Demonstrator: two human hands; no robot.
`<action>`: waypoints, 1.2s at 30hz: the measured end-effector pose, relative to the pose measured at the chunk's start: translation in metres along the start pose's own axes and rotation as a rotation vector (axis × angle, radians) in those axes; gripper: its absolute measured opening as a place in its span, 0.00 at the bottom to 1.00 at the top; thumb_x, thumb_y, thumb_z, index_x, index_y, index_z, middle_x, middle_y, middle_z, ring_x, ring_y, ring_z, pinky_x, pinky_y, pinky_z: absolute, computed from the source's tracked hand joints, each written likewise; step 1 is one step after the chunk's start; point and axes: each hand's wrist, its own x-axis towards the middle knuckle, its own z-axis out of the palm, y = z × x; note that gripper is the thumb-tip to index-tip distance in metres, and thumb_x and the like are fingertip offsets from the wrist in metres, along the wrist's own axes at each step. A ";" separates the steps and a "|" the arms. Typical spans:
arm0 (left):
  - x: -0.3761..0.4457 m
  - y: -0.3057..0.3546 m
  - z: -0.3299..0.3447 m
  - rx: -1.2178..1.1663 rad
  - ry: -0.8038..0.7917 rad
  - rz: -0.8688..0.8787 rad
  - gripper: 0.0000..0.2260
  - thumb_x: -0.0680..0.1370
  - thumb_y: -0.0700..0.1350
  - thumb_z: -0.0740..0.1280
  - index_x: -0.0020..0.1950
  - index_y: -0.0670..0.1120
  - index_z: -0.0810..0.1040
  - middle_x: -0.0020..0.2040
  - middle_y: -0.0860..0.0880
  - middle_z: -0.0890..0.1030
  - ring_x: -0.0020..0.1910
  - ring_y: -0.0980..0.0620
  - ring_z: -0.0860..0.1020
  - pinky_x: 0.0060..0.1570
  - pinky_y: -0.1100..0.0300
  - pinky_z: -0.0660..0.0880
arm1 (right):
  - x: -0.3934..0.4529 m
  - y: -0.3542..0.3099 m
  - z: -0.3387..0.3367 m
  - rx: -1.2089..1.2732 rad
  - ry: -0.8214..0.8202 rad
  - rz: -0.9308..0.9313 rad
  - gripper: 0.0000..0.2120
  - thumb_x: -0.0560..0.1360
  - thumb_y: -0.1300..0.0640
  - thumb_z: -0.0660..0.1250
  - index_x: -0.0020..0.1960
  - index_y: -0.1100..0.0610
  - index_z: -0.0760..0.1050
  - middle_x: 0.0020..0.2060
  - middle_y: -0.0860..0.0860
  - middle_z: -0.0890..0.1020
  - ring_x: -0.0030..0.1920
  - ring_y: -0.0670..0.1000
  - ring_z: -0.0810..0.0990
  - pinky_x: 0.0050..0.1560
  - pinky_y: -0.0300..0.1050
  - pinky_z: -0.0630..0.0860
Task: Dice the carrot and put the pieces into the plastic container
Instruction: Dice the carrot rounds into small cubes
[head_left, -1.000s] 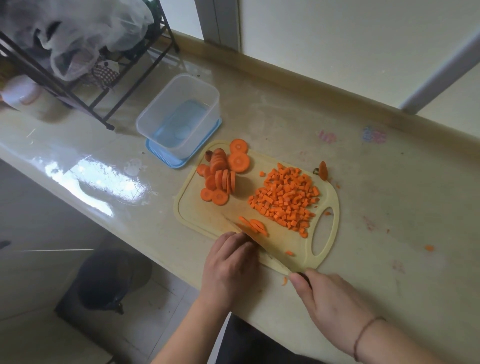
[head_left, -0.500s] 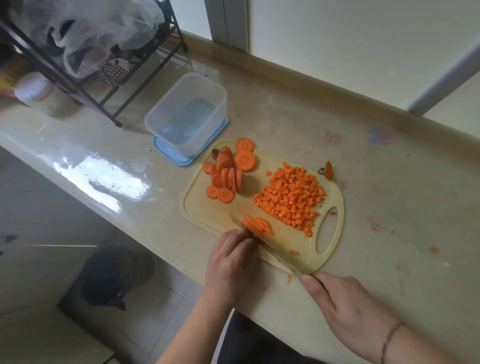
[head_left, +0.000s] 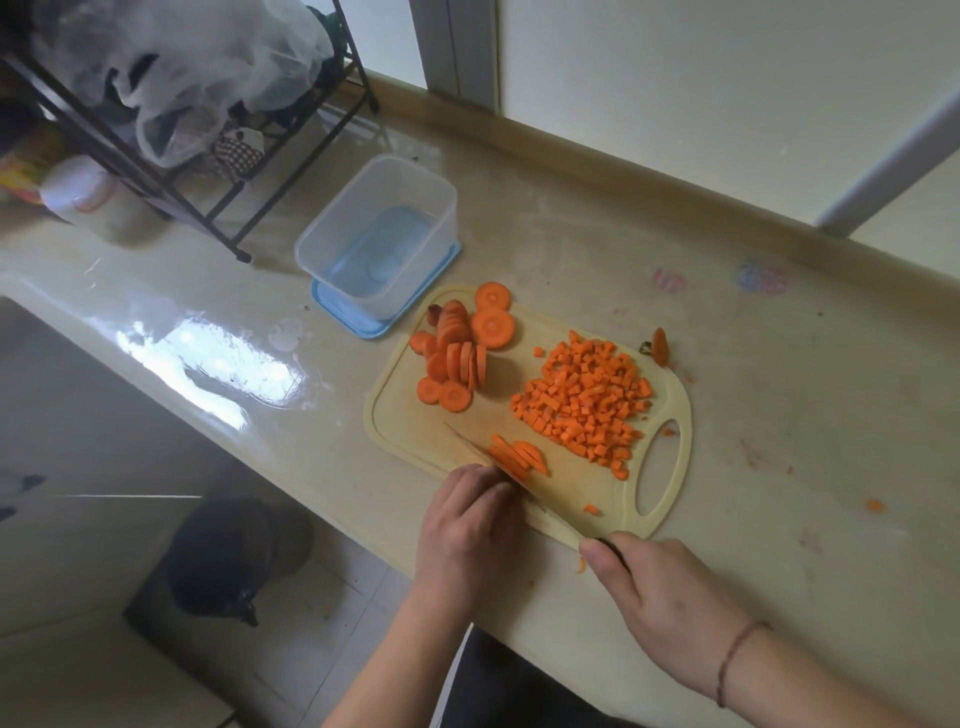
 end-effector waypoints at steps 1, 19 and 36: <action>0.000 -0.001 0.000 0.000 -0.008 0.003 0.04 0.77 0.38 0.72 0.48 0.37 0.85 0.50 0.43 0.83 0.52 0.46 0.81 0.53 0.55 0.79 | -0.003 0.002 -0.001 0.027 0.006 0.000 0.33 0.72 0.27 0.36 0.36 0.50 0.69 0.28 0.50 0.76 0.32 0.49 0.76 0.35 0.48 0.72; 0.073 0.013 -0.063 -0.439 0.103 -0.552 0.07 0.74 0.48 0.67 0.49 0.57 0.81 0.47 0.56 0.84 0.48 0.54 0.81 0.50 0.64 0.74 | -0.023 0.026 -0.029 -0.493 0.092 -0.042 0.28 0.77 0.31 0.37 0.34 0.47 0.65 0.20 0.48 0.75 0.18 0.50 0.74 0.19 0.41 0.60; 0.101 0.009 -0.064 -0.028 -1.020 -0.142 0.06 0.81 0.45 0.69 0.54 0.46 0.84 0.48 0.57 0.74 0.45 0.62 0.71 0.47 0.75 0.65 | -0.027 0.033 -0.023 -0.591 0.367 -0.354 0.32 0.78 0.33 0.42 0.30 0.51 0.70 0.17 0.49 0.71 0.14 0.50 0.69 0.20 0.38 0.54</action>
